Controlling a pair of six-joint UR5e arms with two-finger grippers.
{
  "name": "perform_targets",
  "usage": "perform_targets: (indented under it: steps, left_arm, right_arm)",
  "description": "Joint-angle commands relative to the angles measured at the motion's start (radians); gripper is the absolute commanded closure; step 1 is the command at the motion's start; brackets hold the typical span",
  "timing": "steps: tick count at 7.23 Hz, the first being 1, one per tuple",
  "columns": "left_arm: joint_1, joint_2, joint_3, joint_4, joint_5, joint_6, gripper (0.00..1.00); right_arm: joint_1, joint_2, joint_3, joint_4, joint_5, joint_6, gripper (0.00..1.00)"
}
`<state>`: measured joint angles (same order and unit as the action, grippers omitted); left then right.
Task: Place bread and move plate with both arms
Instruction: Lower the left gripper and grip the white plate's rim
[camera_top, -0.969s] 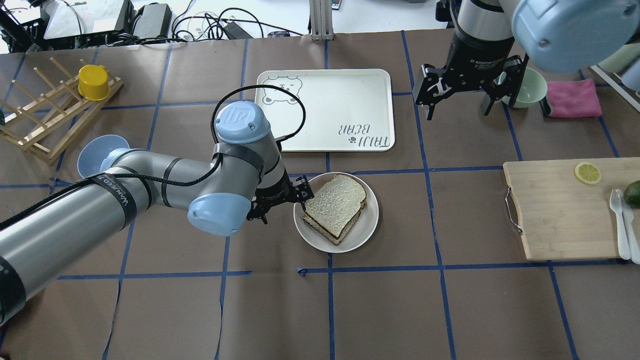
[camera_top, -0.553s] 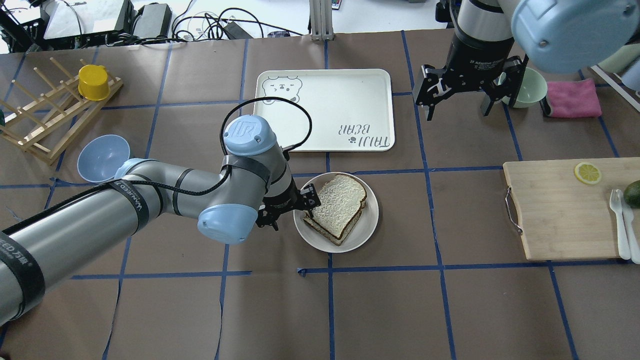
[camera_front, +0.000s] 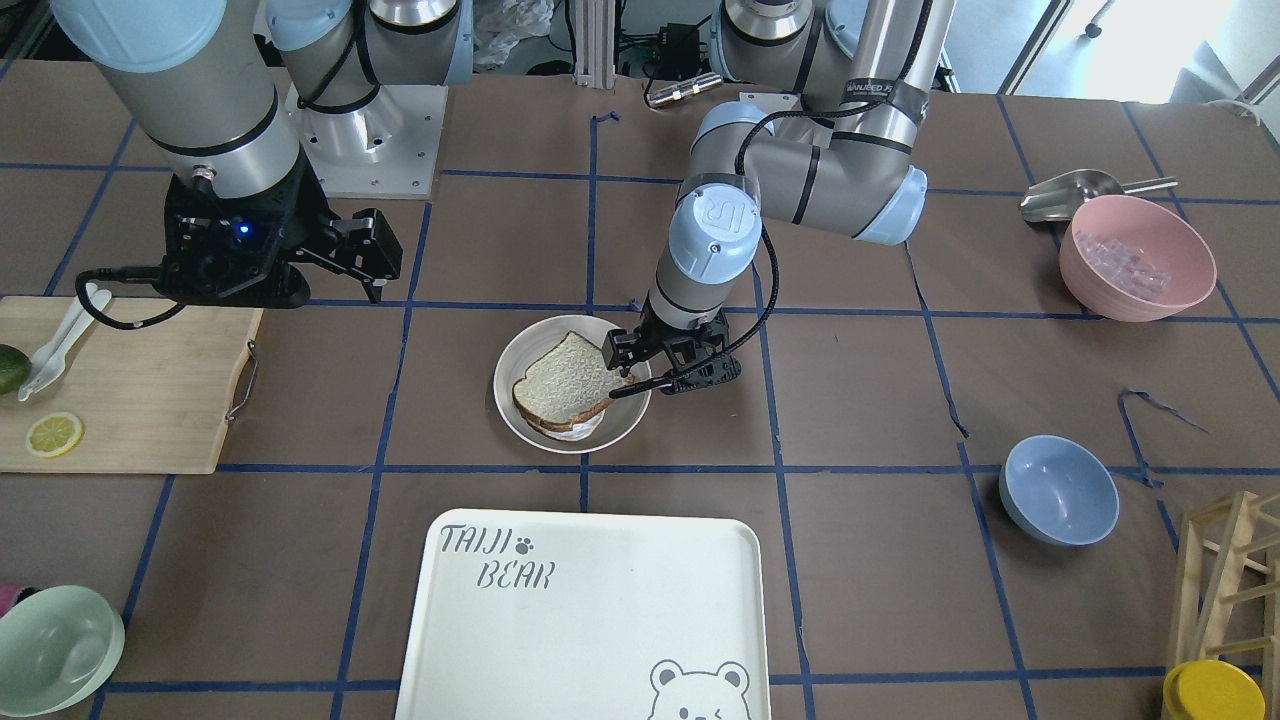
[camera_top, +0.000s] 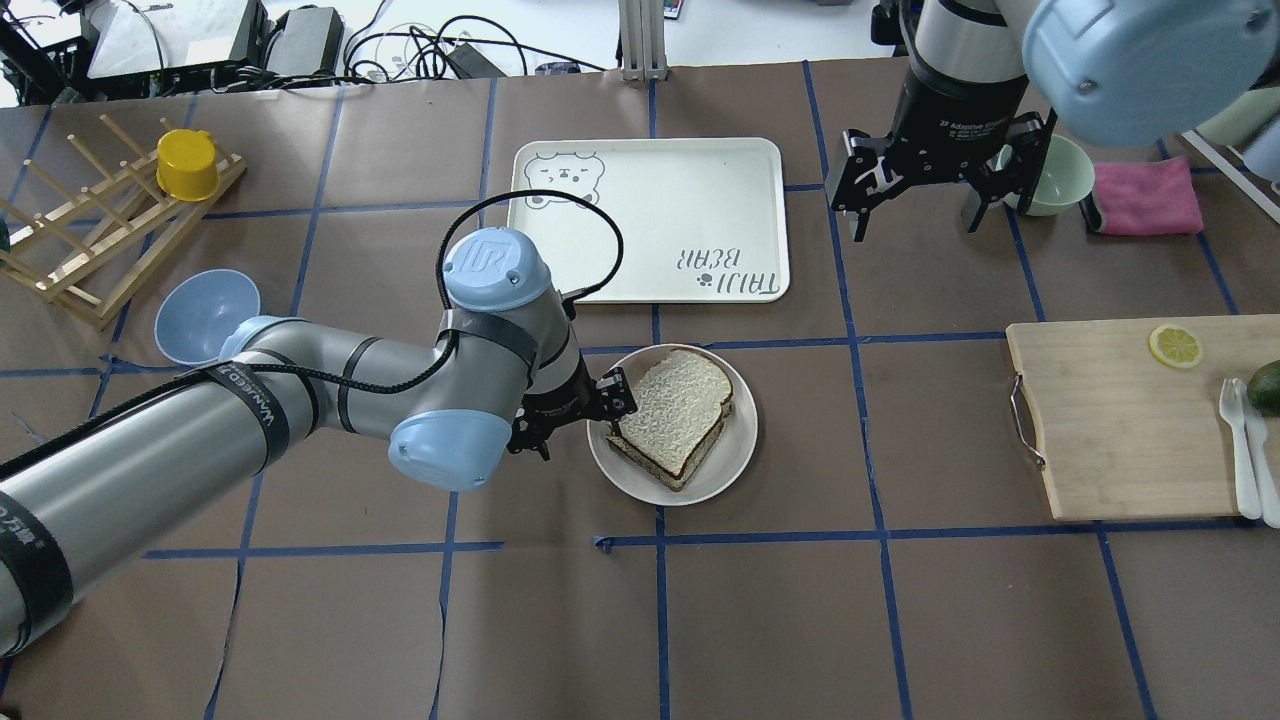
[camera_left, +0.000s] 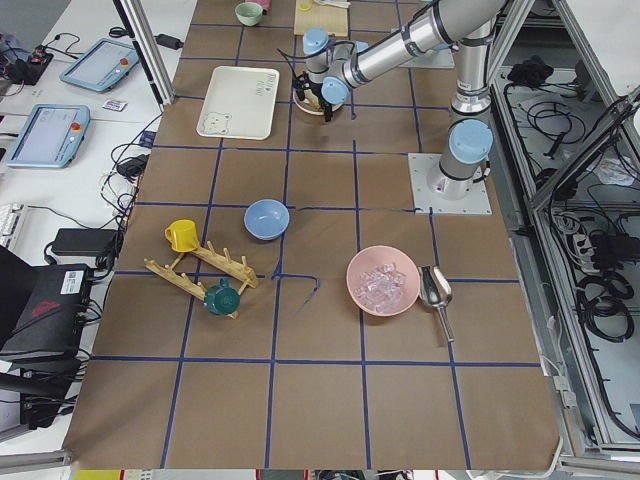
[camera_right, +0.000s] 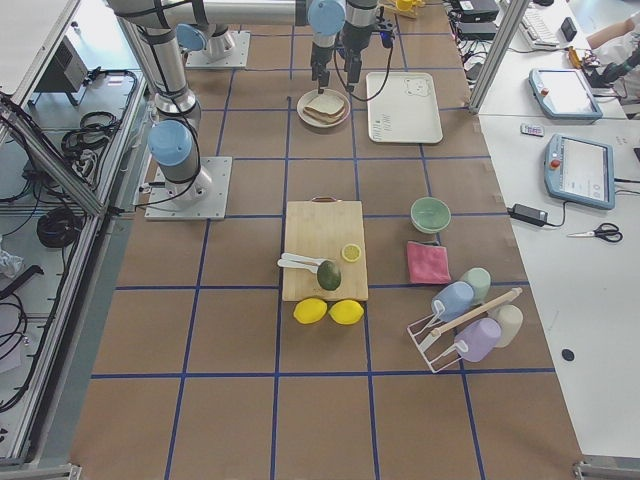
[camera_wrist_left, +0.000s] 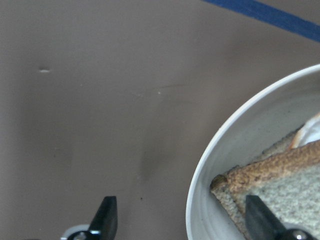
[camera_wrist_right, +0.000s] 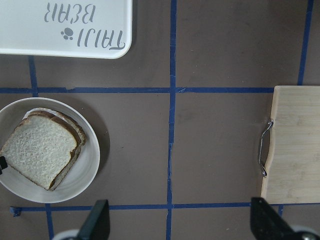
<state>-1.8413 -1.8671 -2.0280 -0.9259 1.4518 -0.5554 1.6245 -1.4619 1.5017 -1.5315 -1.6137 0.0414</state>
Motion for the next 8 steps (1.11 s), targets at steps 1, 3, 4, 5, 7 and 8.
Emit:
perform_targets:
  steps: [1, 3, 4, 5, 7, 8]
  left_arm:
    - [-0.001, 0.002, -0.011, -0.008, 0.004, 0.000, 0.10]
    - [-0.001, 0.000, -0.015, -0.008, 0.002, 0.002, 0.19]
    - [-0.001, 0.003, -0.014, -0.008, 0.002, 0.009, 0.25]
    - [0.002, 0.005, -0.008, -0.008, 0.002, 0.011, 0.26]
    - [0.002, 0.000, -0.014, -0.008, 0.002, 0.015, 0.37]
    - [0.002, -0.009, -0.012, -0.008, 0.002, 0.015, 0.52]
  right_arm:
    - [0.000, 0.002, 0.002, 0.002, -0.002, 0.000, 0.00]
    - [0.000, 0.002, 0.005, 0.002, -0.002, 0.000, 0.00]
    - [0.000, 0.000, 0.009, 0.002, -0.002, 0.002, 0.00]
    - [0.000, 0.000, 0.009, 0.002, -0.003, 0.002, 0.00]
    - [0.000, 0.000, 0.009, 0.001, -0.003, 0.002, 0.00]
    - [0.000, 0.002, 0.009, 0.001, -0.003, 0.000, 0.00]
